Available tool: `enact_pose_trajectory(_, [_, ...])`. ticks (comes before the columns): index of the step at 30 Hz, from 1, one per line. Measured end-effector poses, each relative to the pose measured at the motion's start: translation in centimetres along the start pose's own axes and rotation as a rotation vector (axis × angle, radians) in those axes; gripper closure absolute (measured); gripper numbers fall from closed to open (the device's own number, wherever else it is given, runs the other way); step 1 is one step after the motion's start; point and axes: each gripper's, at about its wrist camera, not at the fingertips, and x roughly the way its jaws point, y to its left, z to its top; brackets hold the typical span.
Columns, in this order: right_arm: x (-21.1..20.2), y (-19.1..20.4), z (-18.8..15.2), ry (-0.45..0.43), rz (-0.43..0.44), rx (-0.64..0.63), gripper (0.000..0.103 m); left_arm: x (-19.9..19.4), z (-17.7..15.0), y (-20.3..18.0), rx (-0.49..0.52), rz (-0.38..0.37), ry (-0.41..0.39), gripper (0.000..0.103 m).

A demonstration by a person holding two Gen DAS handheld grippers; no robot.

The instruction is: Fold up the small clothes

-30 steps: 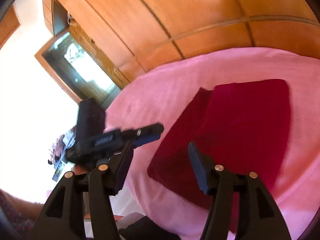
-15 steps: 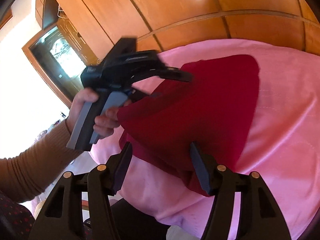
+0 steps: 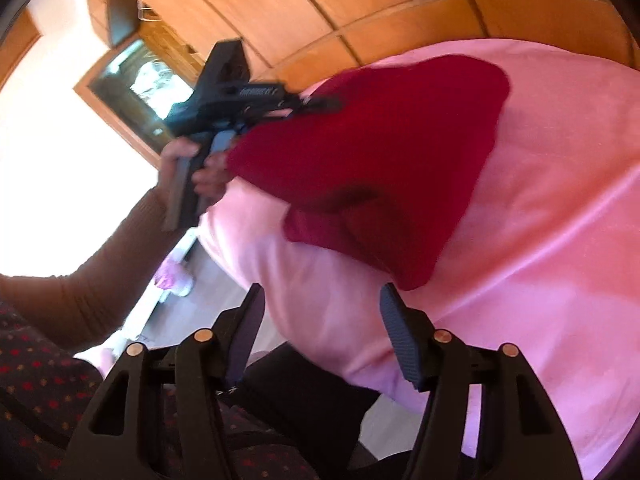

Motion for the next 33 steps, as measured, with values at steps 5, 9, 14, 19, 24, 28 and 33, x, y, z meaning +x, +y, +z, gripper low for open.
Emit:
enact_pose_trajectory(5, [1.6,0.7,2.7,-0.042,-0.022,-0.010,0.048,1.9,-0.8,0.2,0.058,0.113,0.000,0.080])
enact_pose_trajectory(9, [6.2,0.5,2.0,0.098,-0.114,-0.028,0.048,2.0,-2.0,0.7,0.083,0.161,-0.012,0.080])
enact_pose_trajectory(14, [6.0,1.5,2.2,0.153,-0.067,-0.059,0.048,1.5,-3.2,0.5,0.084,0.227,-0.086,0.077])
enact_pose_trajectory(19, [1.4,3.4,6.5,0.029,-0.078,-0.137,0.042,2.1,-3.1,-0.9,0.132,0.300,-0.121,0.073])
enact_pose_trajectory(24, [1.7,2.5,11.8,-0.144,-0.234,-0.094,0.046,1.9,-3.3,-1.4,0.147,0.343,-0.141,0.073])
enact_pose_trajectory(28, [6.7,0.5,13.1,-0.090,-0.318,-0.094,0.055,1.5,-3.9,-1.5,0.174,0.371,-0.159,0.073])
enact_pose_trajectory(33, [10.7,-1.4,10.7,-0.071,-0.417,-0.120,0.055,1.9,-4.6,-1.5,0.202,0.420,-0.182,0.070])
